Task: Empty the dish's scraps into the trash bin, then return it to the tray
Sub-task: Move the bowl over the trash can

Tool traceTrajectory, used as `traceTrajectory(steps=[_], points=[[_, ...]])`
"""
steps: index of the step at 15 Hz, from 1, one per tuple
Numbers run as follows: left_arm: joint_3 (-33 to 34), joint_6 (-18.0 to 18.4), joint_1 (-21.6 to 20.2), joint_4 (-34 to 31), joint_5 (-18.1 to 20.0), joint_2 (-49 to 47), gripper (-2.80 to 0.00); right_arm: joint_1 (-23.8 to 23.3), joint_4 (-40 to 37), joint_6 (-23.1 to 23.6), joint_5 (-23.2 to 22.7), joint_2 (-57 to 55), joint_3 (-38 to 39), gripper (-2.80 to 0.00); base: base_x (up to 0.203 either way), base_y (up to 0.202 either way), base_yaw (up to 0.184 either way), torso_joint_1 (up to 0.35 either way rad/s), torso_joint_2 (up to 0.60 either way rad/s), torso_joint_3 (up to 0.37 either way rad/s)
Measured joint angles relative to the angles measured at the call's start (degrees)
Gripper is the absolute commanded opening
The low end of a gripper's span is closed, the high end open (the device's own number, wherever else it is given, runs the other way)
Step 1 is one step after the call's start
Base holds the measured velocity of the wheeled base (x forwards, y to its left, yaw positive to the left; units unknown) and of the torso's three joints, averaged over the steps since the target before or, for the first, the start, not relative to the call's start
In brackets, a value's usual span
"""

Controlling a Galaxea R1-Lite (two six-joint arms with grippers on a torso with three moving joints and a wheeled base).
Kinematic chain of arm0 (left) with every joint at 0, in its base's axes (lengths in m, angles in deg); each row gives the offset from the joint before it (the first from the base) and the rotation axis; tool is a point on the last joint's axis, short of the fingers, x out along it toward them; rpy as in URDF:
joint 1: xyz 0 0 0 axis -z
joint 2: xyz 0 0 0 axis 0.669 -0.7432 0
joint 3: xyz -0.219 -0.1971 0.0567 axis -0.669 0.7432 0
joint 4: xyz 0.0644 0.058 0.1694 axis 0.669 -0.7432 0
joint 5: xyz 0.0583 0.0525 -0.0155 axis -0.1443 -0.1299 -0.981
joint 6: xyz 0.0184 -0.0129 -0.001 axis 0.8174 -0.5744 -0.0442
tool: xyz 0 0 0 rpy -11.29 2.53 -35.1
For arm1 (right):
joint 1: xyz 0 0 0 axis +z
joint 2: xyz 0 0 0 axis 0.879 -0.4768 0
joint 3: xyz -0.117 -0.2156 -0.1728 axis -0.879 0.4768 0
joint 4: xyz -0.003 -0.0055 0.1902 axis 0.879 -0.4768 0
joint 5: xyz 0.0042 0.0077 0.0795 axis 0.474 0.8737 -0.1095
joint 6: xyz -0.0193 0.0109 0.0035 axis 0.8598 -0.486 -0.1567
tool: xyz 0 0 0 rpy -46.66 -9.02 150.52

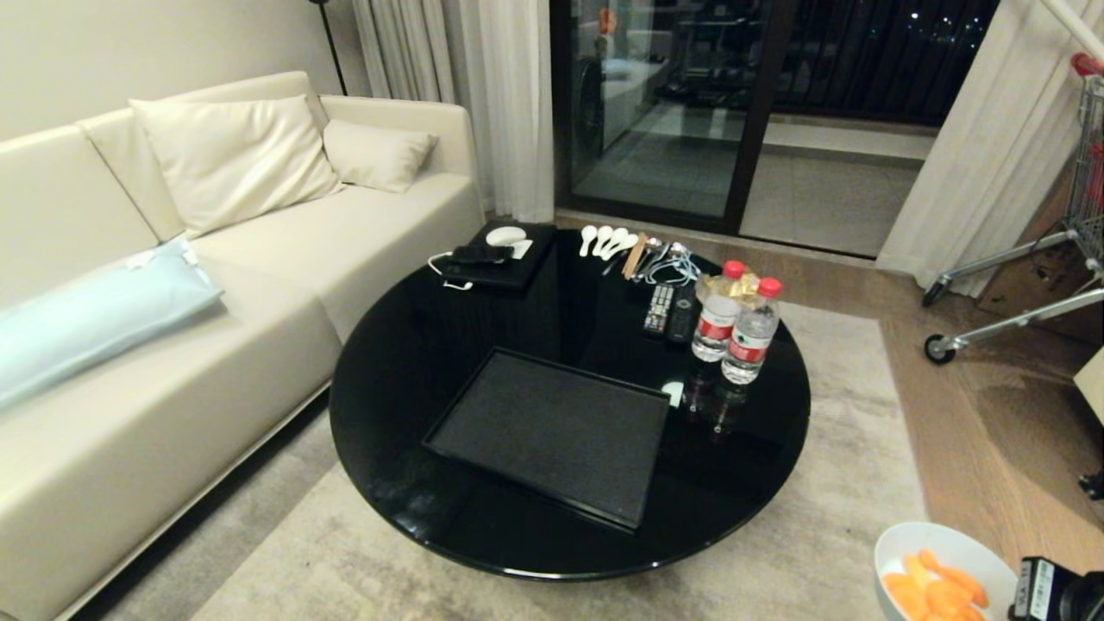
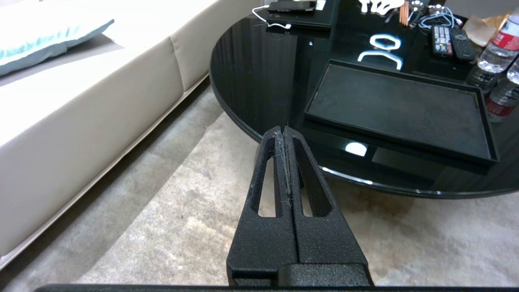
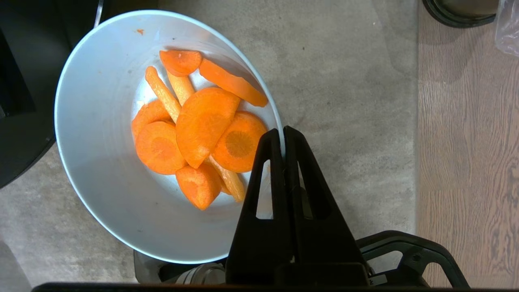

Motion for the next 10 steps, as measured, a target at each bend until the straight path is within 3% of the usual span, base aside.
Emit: traceTrajectory(steps=[7, 10], points=[[0.00, 0.02, 0.00, 0.01, 0.00, 0.00, -2.80, -0.08, 0.07, -0.02, 0.01, -0.11, 0.06, -2.80, -0.172, 0.000, -0.001, 0.002, 0.00, 0.002], [0.00, 0.02, 0.00, 0.01, 0.00, 0.00, -2.80, -0.27, 0.28, 0.00, 0.17, -0.28, -0.07, -2.80, -0.030, 0.000, -0.002, -0.002, 0.00, 0.002]])
